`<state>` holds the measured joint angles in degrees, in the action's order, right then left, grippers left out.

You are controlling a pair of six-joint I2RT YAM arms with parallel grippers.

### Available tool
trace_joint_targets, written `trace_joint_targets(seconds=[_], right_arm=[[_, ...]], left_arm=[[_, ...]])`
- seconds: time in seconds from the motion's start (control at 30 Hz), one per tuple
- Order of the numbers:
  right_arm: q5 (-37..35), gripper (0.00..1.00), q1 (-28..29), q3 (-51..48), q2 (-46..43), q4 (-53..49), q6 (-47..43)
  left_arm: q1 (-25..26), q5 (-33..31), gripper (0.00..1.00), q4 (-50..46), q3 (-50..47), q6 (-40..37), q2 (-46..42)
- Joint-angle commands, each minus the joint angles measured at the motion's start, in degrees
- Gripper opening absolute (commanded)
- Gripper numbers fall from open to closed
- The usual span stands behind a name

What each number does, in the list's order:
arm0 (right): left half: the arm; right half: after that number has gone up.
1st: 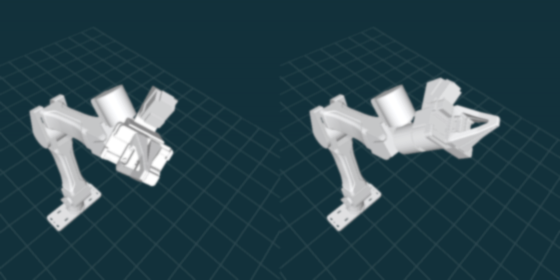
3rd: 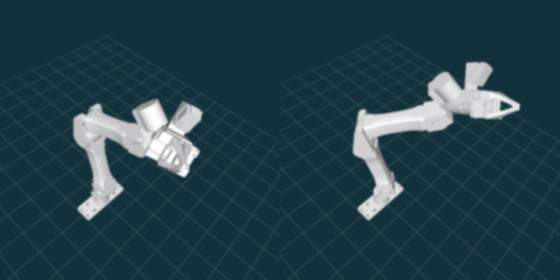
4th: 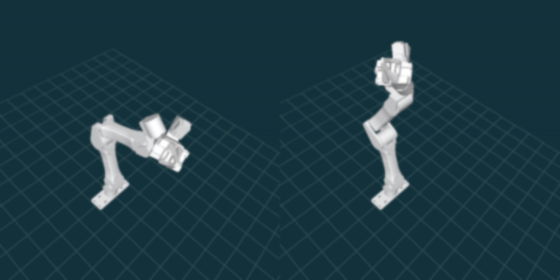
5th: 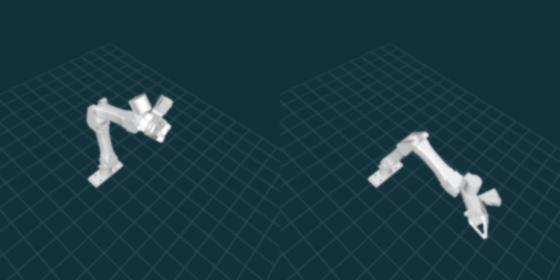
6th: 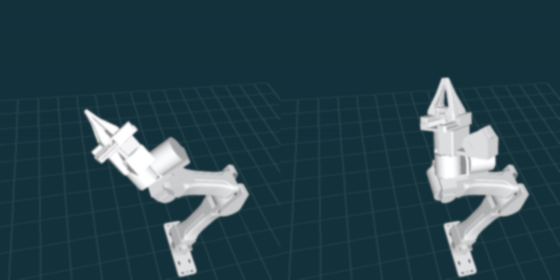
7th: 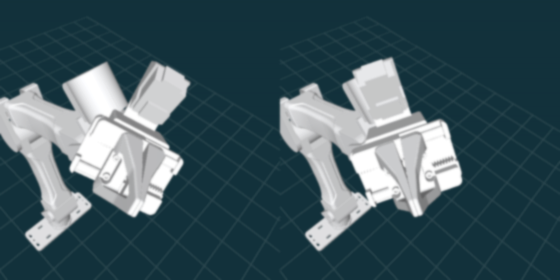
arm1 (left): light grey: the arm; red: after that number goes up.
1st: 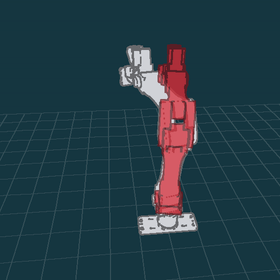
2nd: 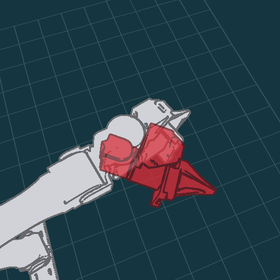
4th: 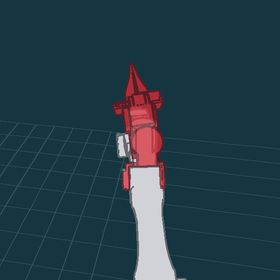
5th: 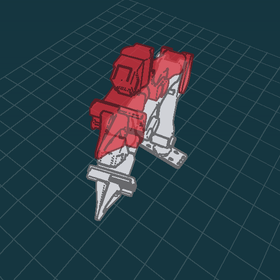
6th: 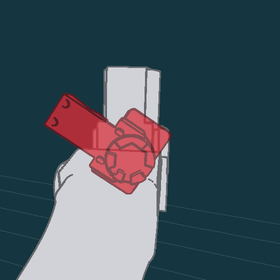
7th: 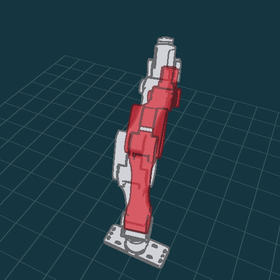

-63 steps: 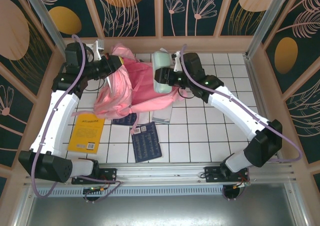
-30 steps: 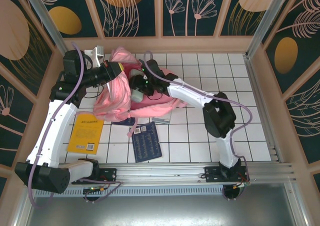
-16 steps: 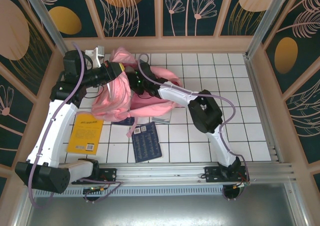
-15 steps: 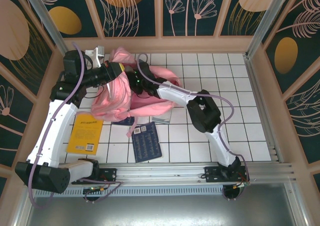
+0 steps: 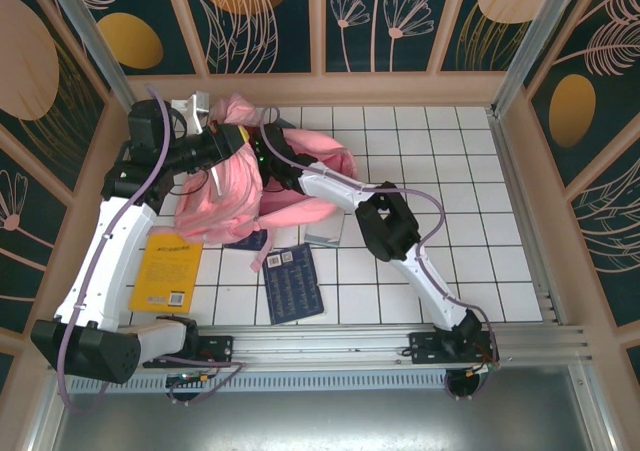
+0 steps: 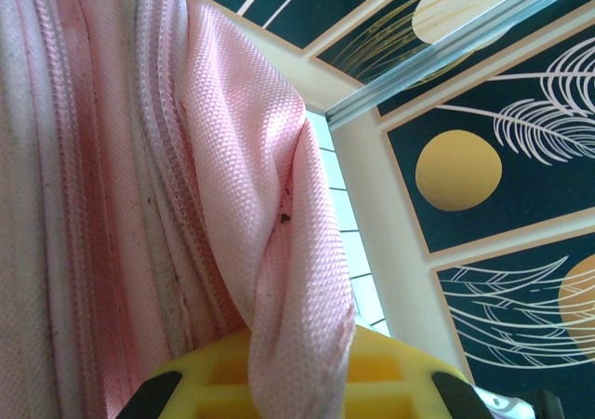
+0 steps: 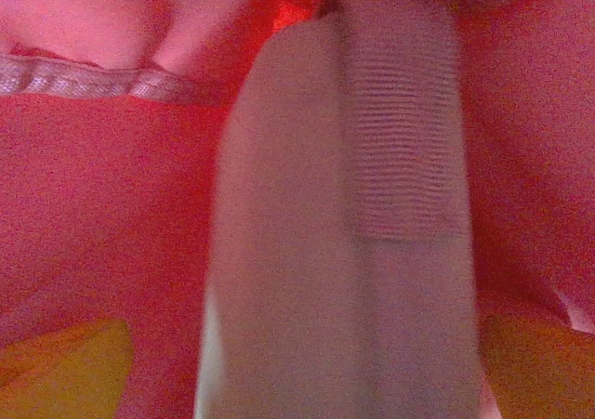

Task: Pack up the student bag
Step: Place the pencil case in the student bag.

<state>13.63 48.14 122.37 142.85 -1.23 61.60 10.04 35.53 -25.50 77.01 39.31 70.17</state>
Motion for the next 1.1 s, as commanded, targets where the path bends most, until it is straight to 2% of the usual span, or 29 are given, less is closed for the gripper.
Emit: trace_joint_targets(seconds=[0.0, 0.37, 0.67, 0.93, 1.07], right_arm=[[1.6, 0.99, 1.2, -0.3, -2.5, 1.4, -3.0], [-7.9, 0.99, 1.4, -14.3, -14.9, 2.7, -4.6], [-6.9, 0.99, 1.3, -17.9, -19.7, 4.7, -9.3], [-7.4, 0.99, 1.2, -24.9, -25.3, 7.0, -10.5], [-8.1, 0.99, 1.1, -27.3, -28.5, 7.8, -11.9]], left_arm=[[0.5, 3.1, 0.0, 9.5, 2.2, -0.1, -1.6], [0.5, -1.8, 0.0, 6.2, 4.1, -2.1, -1.8], [0.4, -5.0, 0.0, 4.1, 4.5, -3.3, -1.7], [0.4, -8.3, 0.0, 0.9, 8.7, -4.9, -1.0], [0.4, -12.1, 0.0, -1.1, 11.3, -6.4, -0.6]])
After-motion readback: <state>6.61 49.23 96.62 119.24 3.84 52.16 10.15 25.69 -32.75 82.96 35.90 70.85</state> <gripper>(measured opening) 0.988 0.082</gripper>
